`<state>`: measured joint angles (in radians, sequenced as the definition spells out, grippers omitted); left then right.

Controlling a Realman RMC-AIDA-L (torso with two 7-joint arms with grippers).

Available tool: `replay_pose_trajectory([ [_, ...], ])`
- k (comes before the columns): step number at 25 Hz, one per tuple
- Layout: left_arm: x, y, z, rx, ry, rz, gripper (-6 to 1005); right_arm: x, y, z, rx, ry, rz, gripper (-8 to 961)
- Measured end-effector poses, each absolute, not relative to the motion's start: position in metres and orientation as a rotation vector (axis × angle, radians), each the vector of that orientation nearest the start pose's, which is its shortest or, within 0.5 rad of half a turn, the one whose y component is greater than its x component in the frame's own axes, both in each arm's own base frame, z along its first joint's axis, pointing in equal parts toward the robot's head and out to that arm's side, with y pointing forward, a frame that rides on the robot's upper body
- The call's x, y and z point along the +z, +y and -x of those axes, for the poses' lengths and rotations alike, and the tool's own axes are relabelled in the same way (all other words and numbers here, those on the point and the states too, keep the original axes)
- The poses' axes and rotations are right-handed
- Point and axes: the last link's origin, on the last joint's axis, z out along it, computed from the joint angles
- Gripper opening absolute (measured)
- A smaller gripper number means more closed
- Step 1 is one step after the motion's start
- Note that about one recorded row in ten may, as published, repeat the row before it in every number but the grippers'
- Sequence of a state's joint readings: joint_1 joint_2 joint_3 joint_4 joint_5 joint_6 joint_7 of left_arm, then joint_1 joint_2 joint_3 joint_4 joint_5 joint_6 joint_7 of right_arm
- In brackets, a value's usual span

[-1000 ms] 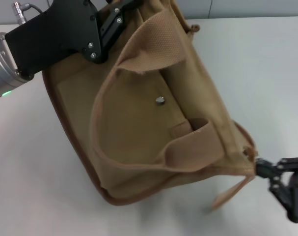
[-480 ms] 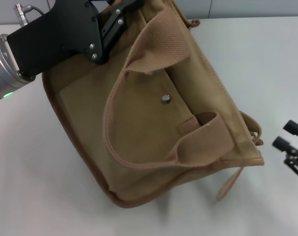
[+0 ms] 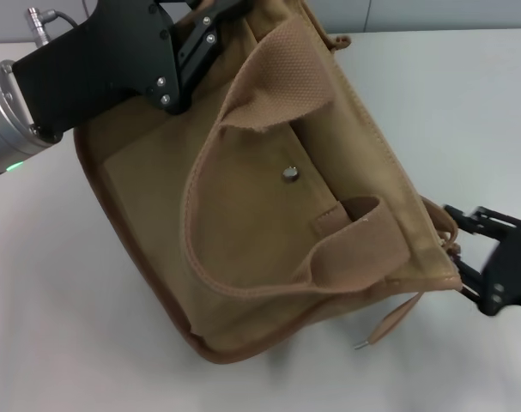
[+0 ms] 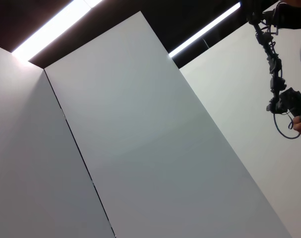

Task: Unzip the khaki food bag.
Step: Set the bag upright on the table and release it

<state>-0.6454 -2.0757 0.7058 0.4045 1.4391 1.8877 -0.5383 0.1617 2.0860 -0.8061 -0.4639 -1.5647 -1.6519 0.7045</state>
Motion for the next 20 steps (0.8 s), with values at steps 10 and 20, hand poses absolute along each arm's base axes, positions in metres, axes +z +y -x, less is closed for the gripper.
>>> replay_pose_trajectory([
  [10, 0.021, 0.324, 0.179, -1.377, 0.494, 2.204, 88, -0.019, 0.254, -0.307, 0.905, 0.247, 2.395, 267],
  [20, -0.005, 0.307, 0.192, -1.376, 0.427, 2.153, 88, 0.037, 0.290, -0.290, 0.970, 0.097, 2.121, 49],
])
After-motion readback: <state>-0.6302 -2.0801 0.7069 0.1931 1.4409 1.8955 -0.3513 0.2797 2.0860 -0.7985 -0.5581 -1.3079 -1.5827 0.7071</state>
